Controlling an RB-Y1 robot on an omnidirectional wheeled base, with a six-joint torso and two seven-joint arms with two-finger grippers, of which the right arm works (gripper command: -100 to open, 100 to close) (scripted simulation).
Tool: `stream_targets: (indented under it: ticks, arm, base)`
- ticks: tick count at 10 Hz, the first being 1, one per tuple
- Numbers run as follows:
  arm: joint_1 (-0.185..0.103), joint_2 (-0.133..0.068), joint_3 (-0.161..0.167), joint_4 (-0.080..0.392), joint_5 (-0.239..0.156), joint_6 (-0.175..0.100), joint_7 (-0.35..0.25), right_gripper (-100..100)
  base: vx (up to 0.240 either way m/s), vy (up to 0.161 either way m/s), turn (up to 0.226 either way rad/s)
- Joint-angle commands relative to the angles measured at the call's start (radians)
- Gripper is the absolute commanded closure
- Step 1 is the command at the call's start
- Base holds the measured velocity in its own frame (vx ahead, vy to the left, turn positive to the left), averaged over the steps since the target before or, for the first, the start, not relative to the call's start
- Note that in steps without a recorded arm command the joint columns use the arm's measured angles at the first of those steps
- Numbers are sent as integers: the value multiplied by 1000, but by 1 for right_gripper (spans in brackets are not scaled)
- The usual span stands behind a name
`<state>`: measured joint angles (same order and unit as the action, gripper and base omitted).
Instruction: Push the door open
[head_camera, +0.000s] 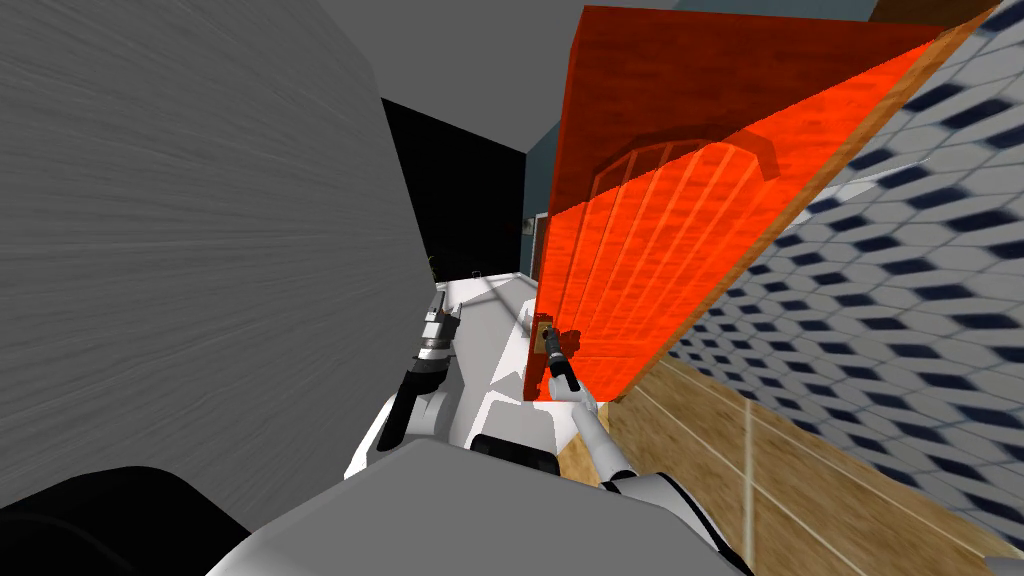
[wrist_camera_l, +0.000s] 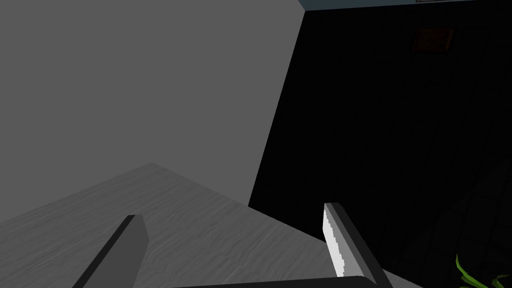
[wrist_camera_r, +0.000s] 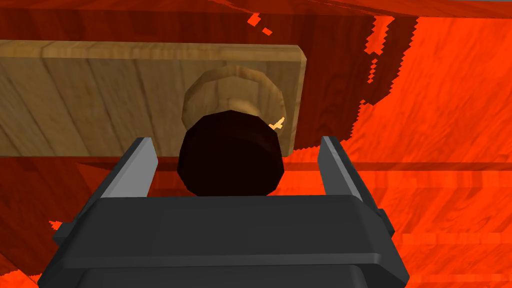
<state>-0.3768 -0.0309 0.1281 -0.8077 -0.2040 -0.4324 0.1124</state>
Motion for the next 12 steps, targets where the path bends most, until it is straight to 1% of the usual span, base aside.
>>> stream_targets:
  ticks: [1,2,7,8,11,12]
  arm:
    - [0,0,0,0,0,0,0,-100]
    - [0,0,0,0,0,0,0,100]
    - [0,0,0,0,0,0,0,100]
    - [0,-19,-2,3,-14,1,17,100]
    - [-1,-36,-6,4,-33,0,39,100]
    - [-1,-36,-6,4,-33,0,39,100]
  base:
    - [95,27,4]
    - [-11,-5,-7]
    - [-19,-5,2]
    - [100,-29,-71]
    - [152,-70,-132]
    - [110,-56,-53]
